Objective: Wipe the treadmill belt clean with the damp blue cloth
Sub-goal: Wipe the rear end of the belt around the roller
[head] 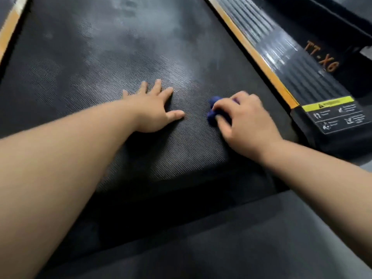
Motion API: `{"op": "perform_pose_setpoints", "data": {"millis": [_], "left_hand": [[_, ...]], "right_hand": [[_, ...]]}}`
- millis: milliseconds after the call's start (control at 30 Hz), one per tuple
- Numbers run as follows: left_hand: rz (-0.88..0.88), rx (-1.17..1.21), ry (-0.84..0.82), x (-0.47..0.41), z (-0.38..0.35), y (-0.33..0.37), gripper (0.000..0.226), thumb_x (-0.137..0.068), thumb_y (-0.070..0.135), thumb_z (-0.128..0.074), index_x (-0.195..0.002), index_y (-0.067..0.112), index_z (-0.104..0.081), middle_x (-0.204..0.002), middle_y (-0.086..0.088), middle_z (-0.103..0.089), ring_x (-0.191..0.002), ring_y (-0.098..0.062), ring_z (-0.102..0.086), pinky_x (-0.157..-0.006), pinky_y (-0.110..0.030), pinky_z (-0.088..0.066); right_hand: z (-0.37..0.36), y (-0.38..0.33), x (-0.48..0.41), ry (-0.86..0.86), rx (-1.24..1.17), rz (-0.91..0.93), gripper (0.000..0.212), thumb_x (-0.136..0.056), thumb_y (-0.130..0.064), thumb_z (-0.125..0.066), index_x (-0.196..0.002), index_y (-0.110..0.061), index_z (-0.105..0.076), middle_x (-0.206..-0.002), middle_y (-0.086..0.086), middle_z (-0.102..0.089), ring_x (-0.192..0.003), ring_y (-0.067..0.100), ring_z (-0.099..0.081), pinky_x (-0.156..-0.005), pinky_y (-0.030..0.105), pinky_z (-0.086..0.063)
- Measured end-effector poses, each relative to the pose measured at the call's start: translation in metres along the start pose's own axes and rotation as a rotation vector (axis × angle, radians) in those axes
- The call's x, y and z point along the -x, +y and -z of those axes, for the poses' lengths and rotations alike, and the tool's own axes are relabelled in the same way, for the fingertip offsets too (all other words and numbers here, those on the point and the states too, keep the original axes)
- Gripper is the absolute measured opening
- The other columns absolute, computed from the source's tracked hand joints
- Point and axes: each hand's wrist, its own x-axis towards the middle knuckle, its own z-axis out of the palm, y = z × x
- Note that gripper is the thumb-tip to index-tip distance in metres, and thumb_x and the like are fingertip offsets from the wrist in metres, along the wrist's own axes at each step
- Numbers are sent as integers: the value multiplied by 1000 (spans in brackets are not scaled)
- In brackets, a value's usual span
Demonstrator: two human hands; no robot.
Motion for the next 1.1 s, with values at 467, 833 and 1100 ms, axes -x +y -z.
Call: {"op": "perform_pose_setpoints", "data": {"millis": [467, 833, 1100], "left_hand": [[262, 165, 394, 99, -35, 52, 52, -91, 56, -42, -137, 33, -45, -144, 3, -41, -133, -24, -36, -106, -44, -35], [219, -54, 475, 137, -69, 75, 55, -92, 44, -32, -115, 8, -66, -120, -16, -63, -106, -37, -62, -83, -50, -51], [140, -39, 426, 132, -70, 56, 66, -91, 54, -22, -124, 12, -61, -130, -13, -58, -116, -37, -57, -89, -54, -47]], "right_hand": [[6, 9, 44, 44, -235, 168, 27, -81, -31, -52, -104, -24, -62, -99, 11, -57, -92, 36, -53, -84, 40, -46], [6, -8, 60, 86, -311, 111, 21, -84, -25, -56, -103, -20, -62, -98, 13, -60, -93, 34, -54, -83, 39, -44], [20, 80, 52, 153, 96, -230, 24, -87, -24, -51, -108, -18, -60, -107, 19, -57, -98, 40, -49, -83, 44, -42]]}}
